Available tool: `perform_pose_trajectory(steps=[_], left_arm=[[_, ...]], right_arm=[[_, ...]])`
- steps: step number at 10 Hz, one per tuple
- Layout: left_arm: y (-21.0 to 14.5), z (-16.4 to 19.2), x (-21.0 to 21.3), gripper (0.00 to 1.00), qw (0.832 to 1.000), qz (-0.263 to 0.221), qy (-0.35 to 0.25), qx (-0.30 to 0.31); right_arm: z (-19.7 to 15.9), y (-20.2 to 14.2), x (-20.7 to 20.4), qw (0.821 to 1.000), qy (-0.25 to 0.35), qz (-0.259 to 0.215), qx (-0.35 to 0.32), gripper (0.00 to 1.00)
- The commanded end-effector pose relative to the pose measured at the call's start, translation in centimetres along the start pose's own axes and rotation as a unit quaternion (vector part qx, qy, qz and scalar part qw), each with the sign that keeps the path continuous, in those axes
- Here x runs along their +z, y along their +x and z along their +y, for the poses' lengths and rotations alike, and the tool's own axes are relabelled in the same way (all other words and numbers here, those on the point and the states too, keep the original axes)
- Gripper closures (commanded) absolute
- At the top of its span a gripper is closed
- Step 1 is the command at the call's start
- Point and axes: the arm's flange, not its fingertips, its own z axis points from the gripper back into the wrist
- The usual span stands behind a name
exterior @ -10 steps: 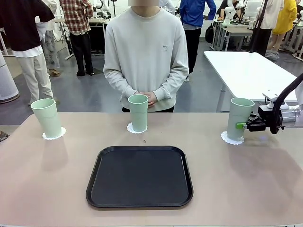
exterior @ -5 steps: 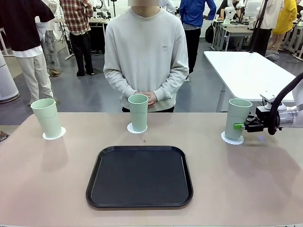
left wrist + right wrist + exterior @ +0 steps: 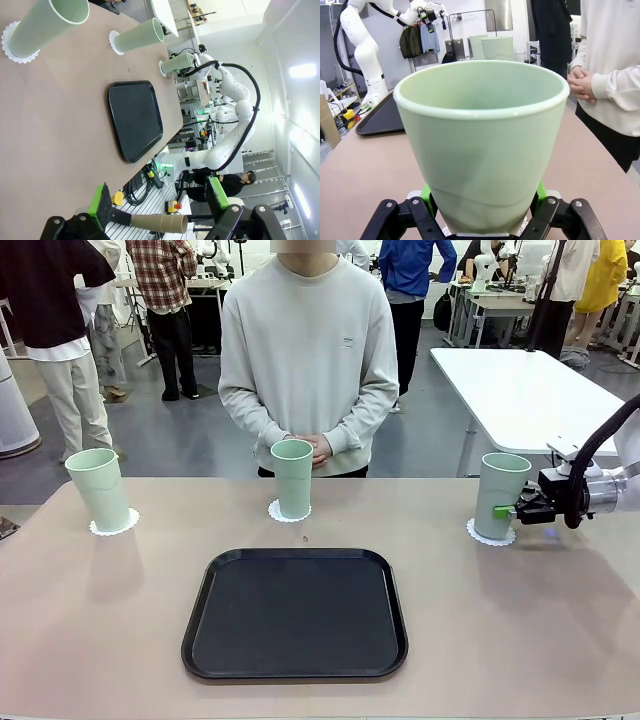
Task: Place coasters on the table and set cups on them.
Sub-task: Take one Reusable plastic cup from the Flat Tray and place it on a coaster set by the human.
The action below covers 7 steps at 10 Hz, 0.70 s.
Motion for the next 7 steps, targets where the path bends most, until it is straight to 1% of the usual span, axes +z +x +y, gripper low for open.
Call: perform_pose_trajectory(steps=[1, 3, 4, 7], left_arm=[[-0.06, -0.06, 0.13, 0.0, 1.0, -0.005, -0.005, -0.005], [-0.06, -0.06, 0.13, 0.0, 1.0, -0.005, -0.005, -0.005], [-0.06, -0.06, 0.13, 0.0, 1.0, -0.005, -0.005, -0.005], [-0.06, -0.06, 0.13, 0.0, 1.0, -0.005, -0.005, -0.005]], right_arm=[[-0.01, -0.27, 0.13, 1.0, 0.009, 0.005, 0.018, 0.17], [0.03, -0.39, 0.29, 1.0, 0.011, 0.007, 0.022, 0.17], [0.0, -0.36, 0.33, 1.0, 0.01, 0.01, 0.022, 0.0], [0.21, -0.03, 0.71, 0.999, 0.012, 0.024, 0.034, 0.0]])
